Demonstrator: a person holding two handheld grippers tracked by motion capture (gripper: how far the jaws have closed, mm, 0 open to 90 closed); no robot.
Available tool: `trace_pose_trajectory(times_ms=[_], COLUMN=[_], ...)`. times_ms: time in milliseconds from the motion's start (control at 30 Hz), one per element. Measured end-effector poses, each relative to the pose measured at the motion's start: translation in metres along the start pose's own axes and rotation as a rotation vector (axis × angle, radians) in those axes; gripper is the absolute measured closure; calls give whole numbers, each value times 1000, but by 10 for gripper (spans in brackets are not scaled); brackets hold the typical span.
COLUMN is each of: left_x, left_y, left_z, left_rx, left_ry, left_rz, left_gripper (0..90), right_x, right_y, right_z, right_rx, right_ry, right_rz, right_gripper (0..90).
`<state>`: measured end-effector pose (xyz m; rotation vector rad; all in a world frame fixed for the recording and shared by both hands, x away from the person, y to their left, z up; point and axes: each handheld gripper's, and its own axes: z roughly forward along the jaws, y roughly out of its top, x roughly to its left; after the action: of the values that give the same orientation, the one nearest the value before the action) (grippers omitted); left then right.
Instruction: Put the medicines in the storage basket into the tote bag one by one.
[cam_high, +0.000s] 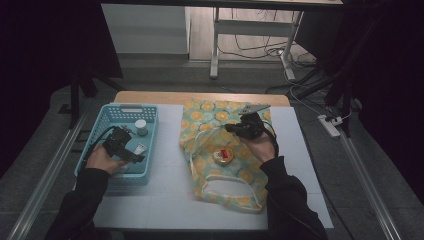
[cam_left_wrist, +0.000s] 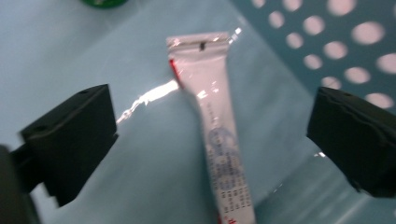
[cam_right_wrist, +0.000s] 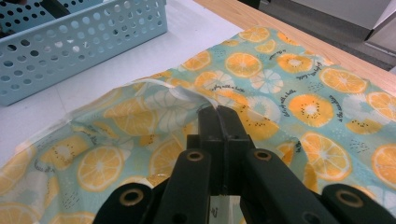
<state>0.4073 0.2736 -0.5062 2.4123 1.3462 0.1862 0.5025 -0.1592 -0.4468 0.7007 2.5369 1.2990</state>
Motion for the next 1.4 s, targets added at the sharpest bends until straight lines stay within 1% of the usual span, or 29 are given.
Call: trace_pose_trajectory(times_ms=[67, 133, 200, 267, 300, 333, 400, 467, 500, 533, 667, 700, 800, 933, 1033, 1167, 1267, 1367, 1400], left_x=[1, 3, 5, 4, 4, 3, 3, 4, 5, 5, 8, 9, 10, 13, 15, 16, 15, 11, 10], left_y=[-1, -3, -4, -4, -3, -3, -2, -1, -1, -1, -1, 0, 0, 1, 2, 3, 4, 7, 8], left_z=[2, 4, 4, 4, 5, 5, 6, 6, 6, 6, 6, 6, 5, 0, -6, -14, -21, -28, -31], left_rx=[21, 35, 48, 59, 65, 73, 80, 82, 81, 78, 85, 87, 88, 30, -9, -67, -95, -123, -132], left_ry=[19, 33, 37, 23, 16, 17, -5, -18, -38, -38, -40, -44, -39, -59, -70, -85, -101, -100, -100], left_rz=[0, -1, 2, 21, 33, 40, 42, 31, 27, 21, -24, -33, -54, -95, -110, -114, -110, -118, -114], left_gripper=[59, 128, 210, 307, 370, 416, 527, 637, 676, 725, 739, 741, 744, 744, 745, 745, 745, 744, 745], right_x=[0, 0, 0, 0, 0, 0, 0, 0, 0, 0, 0, 0, -1, 0, 0, 0, 0, 0, 0], right_y=[0, 0, 0, 0, 0, 0, 0, 0, 0, 0, 0, -1, 0, 0, 0, 0, 1, 1, 1], right_z=[0, 0, 0, 0, 0, 1, 1, 0, 0, 0, 1, 1, 1, 0, 0, -1, -1, -1, -1], right_rx=[-1, 0, -2, 1, 1, 0, 0, 1, 0, 1, 2, 2, 0, -2, -5, -9, -13, -13, -12], right_ry=[0, 0, 1, 1, 1, 1, 1, 0, 0, 1, -1, -1, -1, -2, -2, -3, -3, -2, 0], right_rz=[1, 1, 0, -2, -3, -4, -3, -2, -1, -1, -2, -2, -2, -2, -2, -2, -1, -1, -1], right_gripper=[900, 900, 900, 900, 900, 900, 900, 900, 900, 900, 900, 900, 900, 900, 900, 900, 900, 900, 900])
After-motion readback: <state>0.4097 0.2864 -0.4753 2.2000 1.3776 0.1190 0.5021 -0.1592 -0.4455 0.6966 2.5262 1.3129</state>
